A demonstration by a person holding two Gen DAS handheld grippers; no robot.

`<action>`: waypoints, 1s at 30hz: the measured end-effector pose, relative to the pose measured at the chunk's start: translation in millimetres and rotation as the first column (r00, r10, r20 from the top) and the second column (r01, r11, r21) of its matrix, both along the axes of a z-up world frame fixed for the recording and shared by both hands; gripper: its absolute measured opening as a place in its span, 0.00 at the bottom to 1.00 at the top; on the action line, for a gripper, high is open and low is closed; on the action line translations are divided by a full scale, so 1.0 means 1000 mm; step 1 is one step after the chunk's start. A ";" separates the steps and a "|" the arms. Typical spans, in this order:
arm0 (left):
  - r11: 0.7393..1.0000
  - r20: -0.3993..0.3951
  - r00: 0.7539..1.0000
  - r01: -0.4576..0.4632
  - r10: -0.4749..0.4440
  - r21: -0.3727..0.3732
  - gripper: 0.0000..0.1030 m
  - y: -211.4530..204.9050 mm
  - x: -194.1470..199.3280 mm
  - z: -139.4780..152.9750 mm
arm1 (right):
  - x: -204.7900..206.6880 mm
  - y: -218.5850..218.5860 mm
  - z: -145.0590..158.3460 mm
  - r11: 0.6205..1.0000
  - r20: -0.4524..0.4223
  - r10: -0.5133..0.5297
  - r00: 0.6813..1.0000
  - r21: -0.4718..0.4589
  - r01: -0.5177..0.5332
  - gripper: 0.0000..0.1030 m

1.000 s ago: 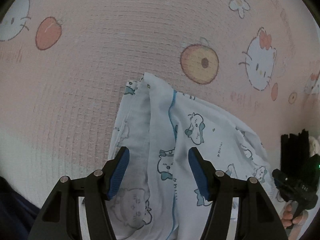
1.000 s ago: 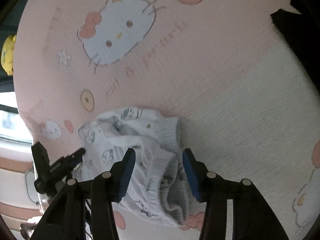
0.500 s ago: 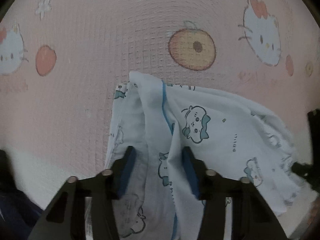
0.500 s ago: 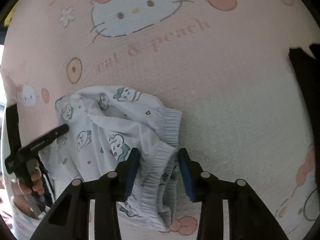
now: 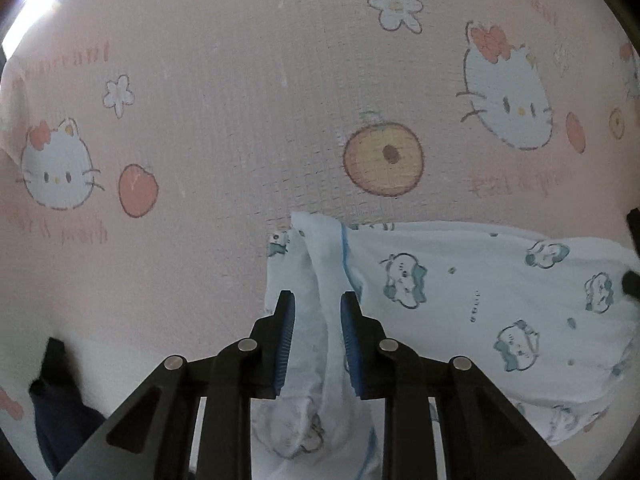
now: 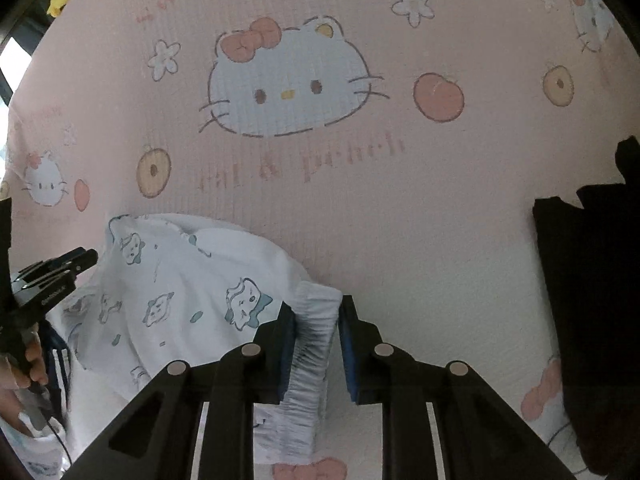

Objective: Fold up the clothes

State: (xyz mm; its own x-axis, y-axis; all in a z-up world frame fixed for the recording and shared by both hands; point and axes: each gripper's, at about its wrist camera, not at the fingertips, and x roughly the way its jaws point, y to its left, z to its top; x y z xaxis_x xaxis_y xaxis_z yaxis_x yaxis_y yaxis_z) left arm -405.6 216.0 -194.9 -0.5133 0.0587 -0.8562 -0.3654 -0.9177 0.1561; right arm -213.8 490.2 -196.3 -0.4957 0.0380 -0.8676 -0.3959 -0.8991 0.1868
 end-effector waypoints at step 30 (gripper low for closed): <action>0.991 0.170 0.979 0.092 -0.108 0.101 0.48 -0.046 -0.005 0.001 | 0.014 0.008 -0.025 0.984 0.047 -0.079 0.996 -0.154 0.086 0.81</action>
